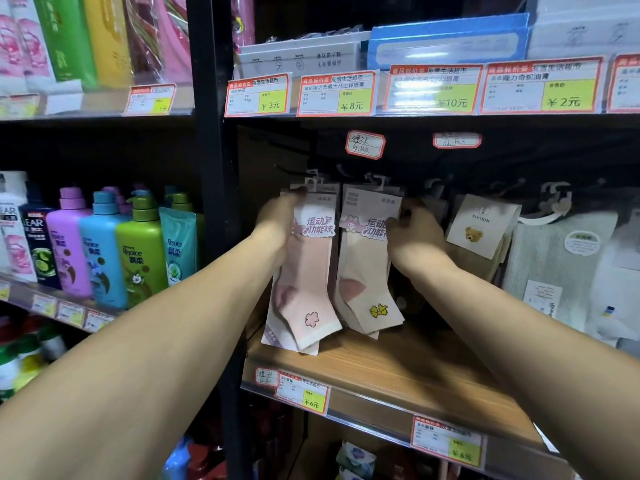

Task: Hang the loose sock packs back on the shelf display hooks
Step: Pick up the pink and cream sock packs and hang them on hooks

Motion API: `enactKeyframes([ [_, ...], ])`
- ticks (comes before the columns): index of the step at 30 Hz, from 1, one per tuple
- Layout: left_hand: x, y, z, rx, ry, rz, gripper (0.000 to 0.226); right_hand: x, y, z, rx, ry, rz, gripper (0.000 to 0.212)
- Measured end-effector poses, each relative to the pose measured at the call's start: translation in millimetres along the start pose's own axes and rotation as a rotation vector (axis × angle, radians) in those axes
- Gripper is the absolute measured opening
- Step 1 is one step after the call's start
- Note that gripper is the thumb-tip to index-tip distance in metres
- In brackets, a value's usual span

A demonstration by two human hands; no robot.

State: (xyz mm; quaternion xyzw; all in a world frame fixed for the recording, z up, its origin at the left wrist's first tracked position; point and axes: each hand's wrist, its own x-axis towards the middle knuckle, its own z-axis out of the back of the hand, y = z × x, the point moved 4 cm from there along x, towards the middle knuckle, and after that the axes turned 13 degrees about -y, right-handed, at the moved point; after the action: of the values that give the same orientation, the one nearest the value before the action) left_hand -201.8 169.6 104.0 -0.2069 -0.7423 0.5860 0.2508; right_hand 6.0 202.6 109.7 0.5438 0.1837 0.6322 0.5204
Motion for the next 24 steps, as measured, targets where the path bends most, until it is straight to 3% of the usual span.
enactKeyframes([
  [2,-2.2,-4.8,-4.6,-0.003,0.016,-0.022,0.053,-0.3,0.1,0.0,-0.007,-0.003,-0.001,0.029],
  [9,1.5,-10.7,-5.1,-0.084,-0.014,-0.037,0.061,-1.2,1.4,0.0,-0.015,-0.005,0.004,0.031],
  [14,4.7,-10.3,-4.1,-0.078,-0.004,-0.057,0.049,-2.6,0.9,0.2,-0.005,-0.006,0.002,0.031],
  [17,4.5,-11.5,-3.2,-0.119,0.019,-0.008,0.056,-2.8,1.9,0.6,-0.023,-0.006,0.001,0.031],
  [21,4.3,-9.3,-0.4,-0.159,0.007,0.025,0.037,-1.9,1.8,-0.2,-0.025,-0.004,-0.01,0.031],
  [24,8.6,-4.9,6.1,-0.195,-0.026,0.066,0.035,-2.1,1.9,-0.3,-0.013,0.0,-0.004,0.031],
])
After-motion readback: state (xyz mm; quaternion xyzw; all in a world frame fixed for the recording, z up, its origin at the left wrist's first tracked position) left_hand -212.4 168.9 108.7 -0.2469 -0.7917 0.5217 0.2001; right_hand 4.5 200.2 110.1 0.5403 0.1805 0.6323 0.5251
